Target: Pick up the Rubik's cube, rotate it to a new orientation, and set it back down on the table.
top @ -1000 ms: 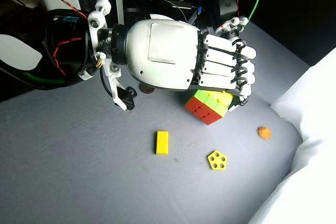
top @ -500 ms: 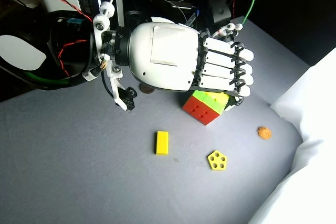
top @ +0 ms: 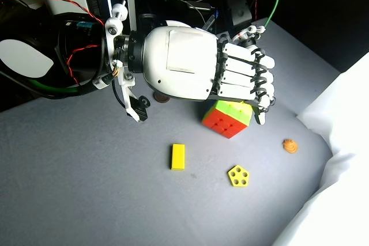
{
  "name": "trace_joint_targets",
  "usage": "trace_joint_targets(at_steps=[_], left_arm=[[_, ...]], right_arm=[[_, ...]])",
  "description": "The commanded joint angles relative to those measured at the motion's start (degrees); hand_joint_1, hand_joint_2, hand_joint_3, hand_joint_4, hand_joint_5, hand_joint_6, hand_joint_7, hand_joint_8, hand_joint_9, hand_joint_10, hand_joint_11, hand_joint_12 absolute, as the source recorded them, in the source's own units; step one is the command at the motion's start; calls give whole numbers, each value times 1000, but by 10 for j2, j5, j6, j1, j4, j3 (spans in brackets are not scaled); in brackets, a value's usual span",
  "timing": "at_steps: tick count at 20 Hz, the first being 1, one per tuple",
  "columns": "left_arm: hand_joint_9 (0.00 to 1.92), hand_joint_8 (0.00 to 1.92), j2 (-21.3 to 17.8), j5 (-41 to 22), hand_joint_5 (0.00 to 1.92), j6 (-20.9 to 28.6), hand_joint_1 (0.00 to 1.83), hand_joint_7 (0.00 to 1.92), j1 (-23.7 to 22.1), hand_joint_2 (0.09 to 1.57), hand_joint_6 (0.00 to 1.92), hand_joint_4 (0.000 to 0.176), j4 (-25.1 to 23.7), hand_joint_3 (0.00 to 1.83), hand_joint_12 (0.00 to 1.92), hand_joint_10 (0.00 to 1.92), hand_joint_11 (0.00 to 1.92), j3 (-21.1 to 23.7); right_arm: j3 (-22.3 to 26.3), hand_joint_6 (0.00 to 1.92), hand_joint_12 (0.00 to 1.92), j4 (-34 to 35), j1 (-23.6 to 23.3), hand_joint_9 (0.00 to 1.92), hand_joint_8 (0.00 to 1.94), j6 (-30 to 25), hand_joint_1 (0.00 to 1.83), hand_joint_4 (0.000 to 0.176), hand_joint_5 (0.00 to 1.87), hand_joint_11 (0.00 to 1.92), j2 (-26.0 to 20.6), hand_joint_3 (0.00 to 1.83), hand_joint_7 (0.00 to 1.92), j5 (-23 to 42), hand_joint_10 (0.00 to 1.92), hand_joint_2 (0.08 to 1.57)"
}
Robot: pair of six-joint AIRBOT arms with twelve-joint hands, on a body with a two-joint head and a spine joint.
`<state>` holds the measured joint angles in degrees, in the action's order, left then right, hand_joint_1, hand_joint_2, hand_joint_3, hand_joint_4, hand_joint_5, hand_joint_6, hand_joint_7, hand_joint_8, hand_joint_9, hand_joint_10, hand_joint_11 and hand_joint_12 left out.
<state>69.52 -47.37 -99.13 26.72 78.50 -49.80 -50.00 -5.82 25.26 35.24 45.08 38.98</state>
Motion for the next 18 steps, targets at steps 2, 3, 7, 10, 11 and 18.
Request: trace_joint_targets(at_steps=[2,3,7,10,11,18], left_arm=[[0,0,-10,-23,0,0,483,0,0,892,0,0,-32,0,131,0,0,6],[0,0,-11,-23,0,0,483,0,1,875,0,0,-31,0,25,0,0,7],[0,0,-16,-23,0,-3,499,0,3,841,0,0,-31,0,0,0,0,13],[0,0,-25,-22,0,-15,509,0,-1,832,0,10,-31,0,0,0,0,19],[0,0,-30,-22,0,-22,515,0,-3,835,0,9,-31,0,0,0,0,22],[0,0,-80,70,0,-125,483,0,-69,845,0,0,-30,0,18,0,39,30]], right_arm=[[1,0,424,7,-5,136,0,5,155,0,91,0,-2,1,157,60,4,1284],[1,5,476,7,-5,153,3,6,170,0,106,0,-2,0,174,57,10,1276],[1,2,587,7,-5,153,0,36,163,0,107,0,-1,0,180,34,4,1273],[0,5,512,15,-10,145,4,98,161,0,117,0,-2,0,175,-5,10,1276],[-2,2,514,16,-14,162,4,107,165,0,110,0,-3,0,177,-31,17,1274],[-20,4,299,-6,-30,121,2,187,120,0,54,0,-23,1,127,-72,5,1282]])
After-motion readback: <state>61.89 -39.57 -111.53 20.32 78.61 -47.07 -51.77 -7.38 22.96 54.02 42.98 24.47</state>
